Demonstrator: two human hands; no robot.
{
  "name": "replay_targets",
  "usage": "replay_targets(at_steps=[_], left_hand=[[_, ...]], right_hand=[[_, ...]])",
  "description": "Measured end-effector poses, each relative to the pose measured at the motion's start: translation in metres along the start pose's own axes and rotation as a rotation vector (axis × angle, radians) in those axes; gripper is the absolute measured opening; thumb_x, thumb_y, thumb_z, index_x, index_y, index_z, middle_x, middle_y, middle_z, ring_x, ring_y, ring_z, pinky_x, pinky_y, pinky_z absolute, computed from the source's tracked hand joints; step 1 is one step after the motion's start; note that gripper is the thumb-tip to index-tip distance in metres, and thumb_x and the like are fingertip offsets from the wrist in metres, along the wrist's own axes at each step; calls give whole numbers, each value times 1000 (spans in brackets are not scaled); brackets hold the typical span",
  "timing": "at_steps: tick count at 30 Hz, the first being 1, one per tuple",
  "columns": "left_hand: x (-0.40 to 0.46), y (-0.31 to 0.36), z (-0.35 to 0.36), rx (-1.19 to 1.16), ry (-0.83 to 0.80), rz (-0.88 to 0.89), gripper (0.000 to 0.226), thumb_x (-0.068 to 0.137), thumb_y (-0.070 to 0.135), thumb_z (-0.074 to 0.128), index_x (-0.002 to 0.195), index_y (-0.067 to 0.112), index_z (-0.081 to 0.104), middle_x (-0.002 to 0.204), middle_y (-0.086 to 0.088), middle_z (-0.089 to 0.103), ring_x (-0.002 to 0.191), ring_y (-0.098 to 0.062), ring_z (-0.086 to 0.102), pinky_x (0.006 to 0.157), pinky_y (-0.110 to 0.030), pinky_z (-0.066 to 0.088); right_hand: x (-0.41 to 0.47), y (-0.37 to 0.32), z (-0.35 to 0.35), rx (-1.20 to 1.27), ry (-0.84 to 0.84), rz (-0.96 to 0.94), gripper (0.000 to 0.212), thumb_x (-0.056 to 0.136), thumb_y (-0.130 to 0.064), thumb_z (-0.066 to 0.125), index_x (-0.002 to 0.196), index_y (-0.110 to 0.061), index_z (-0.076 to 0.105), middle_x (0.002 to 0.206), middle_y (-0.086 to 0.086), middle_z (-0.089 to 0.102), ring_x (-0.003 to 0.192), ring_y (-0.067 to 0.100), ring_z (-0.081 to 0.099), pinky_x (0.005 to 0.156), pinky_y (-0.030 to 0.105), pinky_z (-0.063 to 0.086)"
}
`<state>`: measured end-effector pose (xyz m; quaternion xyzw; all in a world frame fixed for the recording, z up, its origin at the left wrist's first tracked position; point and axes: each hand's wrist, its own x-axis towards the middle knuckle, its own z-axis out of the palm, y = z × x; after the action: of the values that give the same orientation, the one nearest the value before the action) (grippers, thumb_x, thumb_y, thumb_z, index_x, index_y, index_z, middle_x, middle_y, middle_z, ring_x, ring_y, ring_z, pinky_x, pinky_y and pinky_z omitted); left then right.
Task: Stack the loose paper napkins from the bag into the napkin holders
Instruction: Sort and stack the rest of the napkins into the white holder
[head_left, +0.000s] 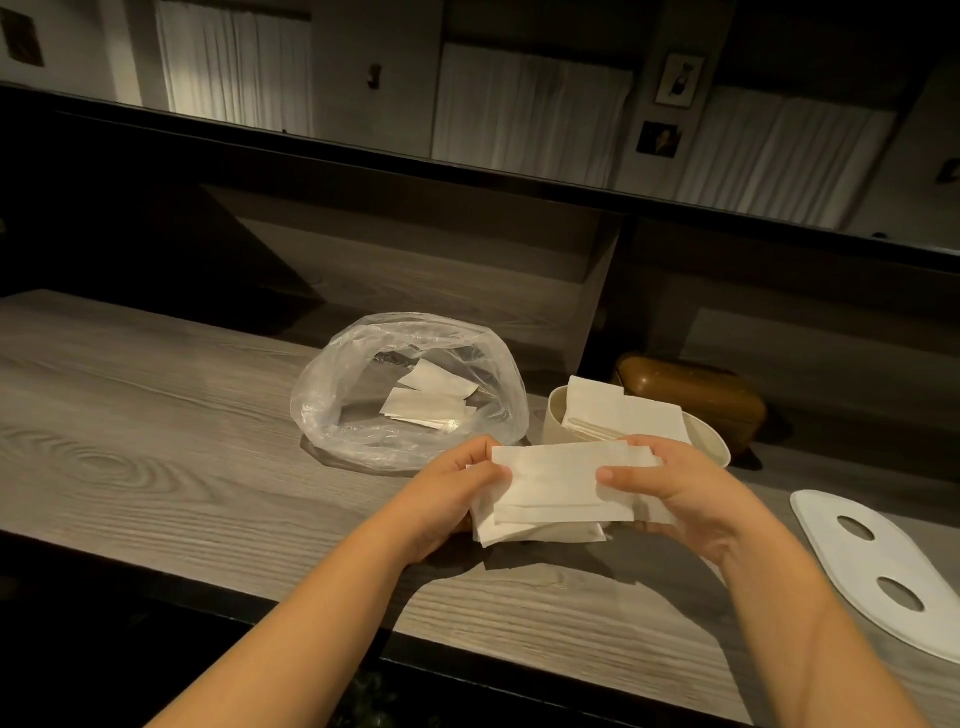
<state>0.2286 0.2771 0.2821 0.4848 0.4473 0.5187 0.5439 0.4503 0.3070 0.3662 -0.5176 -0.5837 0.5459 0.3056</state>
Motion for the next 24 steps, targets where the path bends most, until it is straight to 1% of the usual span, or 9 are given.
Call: replay_targets(at_steps=[4, 9, 11, 13, 14, 16, 18, 21, 24], left_hand=[[1, 1, 0, 2, 4, -19, 12, 84, 26, 58, 78, 30, 67, 99, -5, 67, 94, -25, 62, 76, -36, 48], [0, 1, 0, -1, -13, -9, 10, 83, 21, 62, 74, 25, 64, 97, -6, 66, 93, -27, 61, 71, -33, 48], [0, 0, 0, 26, -3, -4, 8, 79, 20, 65, 74, 24, 61, 106, -8, 61, 99, -31, 58, 67, -31, 48], [1, -1, -1, 25, -12, 7, 12, 79, 16, 66, 76, 26, 59, 113, -10, 58, 104, -34, 57, 67, -31, 49], [0, -2, -1, 26, -19, 16, 16, 82, 12, 65, 77, 26, 59, 114, -10, 58, 105, -34, 57, 68, -31, 49], [-1, -1, -2, 58, -26, 40, 24, 89, 5, 61, 77, 25, 60, 114, -8, 58, 102, -30, 58, 71, -29, 49], [-2, 0, -1, 84, -29, 49, 23, 89, 5, 61, 75, 24, 61, 111, -4, 59, 100, -28, 57, 72, -28, 48], [-3, 5, 3, 78, -32, 27, 5, 76, 22, 63, 72, 24, 65, 103, -3, 62, 100, -32, 56, 72, -33, 44], [-3, 8, 5, -13, -26, -33, 12, 72, 31, 59, 72, 21, 63, 106, -8, 61, 102, -36, 58, 69, -33, 43]], right_hand=[[-5, 2, -20, 61, -3, 36, 28, 80, -11, 74, 105, -16, 64, 114, 8, 64, 107, 28, 58, 75, 35, 53], [-10, 5, -37, 98, -22, 14, 54, 59, -25, 82, 110, -12, 69, 116, 9, 69, 111, 29, 62, 79, 35, 54], [-12, 4, -49, 143, -43, -26, 81, 43, -33, 96, 116, -12, 68, 118, 11, 69, 111, 31, 64, 80, 40, 58], [-17, -3, -63, 246, -70, -64, 106, 21, -32, 101, 118, -9, 65, 114, 17, 69, 98, 31, 71, 65, 39, 61], [-21, -9, -67, 264, -81, -79, 106, 19, -31, 101, 116, -8, 64, 109, 19, 69, 86, 29, 73, 55, 36, 60], [-32, -23, -65, 214, -92, -112, 79, 36, -25, 97, 106, -9, 65, 99, 18, 67, 71, 23, 72, 48, 31, 56], [-32, -31, -47, 81, -72, -144, 42, 63, -19, 78, 102, -10, 66, 97, 14, 67, 78, 23, 68, 58, 32, 53], [-20, -29, -2, -73, -41, -149, 23, 80, -11, 72, 103, -8, 67, 104, 10, 66, 97, 24, 62, 69, 32, 48], [-9, -21, 36, -208, -39, -120, 7, 87, -14, 71, 92, -16, 68, 99, 1, 64, 92, 15, 58, 68, 27, 46]])
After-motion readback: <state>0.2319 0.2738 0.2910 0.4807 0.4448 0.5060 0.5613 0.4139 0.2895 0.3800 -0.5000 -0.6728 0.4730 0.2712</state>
